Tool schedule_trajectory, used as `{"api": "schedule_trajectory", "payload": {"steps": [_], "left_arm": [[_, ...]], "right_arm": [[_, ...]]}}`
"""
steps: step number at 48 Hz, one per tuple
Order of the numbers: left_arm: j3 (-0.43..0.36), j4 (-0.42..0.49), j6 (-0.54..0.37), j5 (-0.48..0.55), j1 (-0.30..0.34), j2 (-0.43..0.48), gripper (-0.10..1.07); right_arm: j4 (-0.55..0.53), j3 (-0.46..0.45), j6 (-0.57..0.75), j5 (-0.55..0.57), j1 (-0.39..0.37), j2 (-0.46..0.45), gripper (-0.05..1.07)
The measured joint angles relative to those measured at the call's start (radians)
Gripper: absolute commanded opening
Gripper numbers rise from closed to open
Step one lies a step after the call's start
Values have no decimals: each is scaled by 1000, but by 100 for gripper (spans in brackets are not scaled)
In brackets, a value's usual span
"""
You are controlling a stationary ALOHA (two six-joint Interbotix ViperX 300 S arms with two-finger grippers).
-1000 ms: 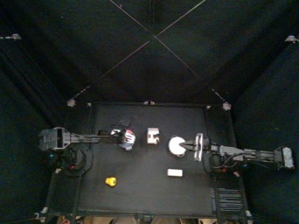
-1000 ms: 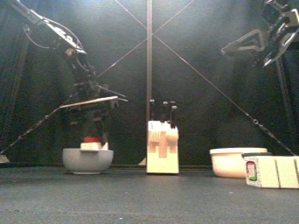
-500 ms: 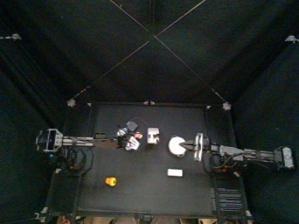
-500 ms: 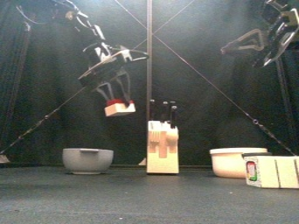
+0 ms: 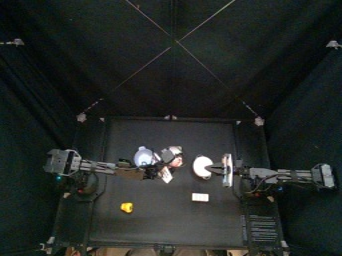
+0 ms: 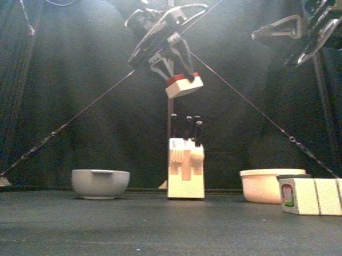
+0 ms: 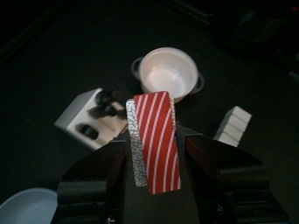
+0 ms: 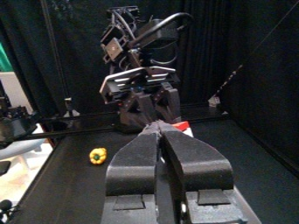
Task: Hand over salmon sushi
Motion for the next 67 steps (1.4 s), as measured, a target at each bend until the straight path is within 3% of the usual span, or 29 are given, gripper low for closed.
{"api": "schedule_trajectory", "payload": {"steps": [11, 16, 33, 48, 67], "left_arm": [[-48, 18, 28, -153, 3, 66, 59], [-61, 21, 28, -212, 5, 98, 59], [-121, 23, 28, -304, 60, 204, 59], [-202, 25, 28, -304, 110, 308, 59], [-293, 21, 28, -304, 120, 420, 59]], "right_arm": [[15, -14, 3, -21, 0, 58, 80], [32, -14, 9, -21, -3, 63, 86], [103, 35, 6, 41, -52, -5, 87], [183, 60, 8, 232, -129, -91, 87], [291, 77, 8, 423, -259, -104, 87]]}}
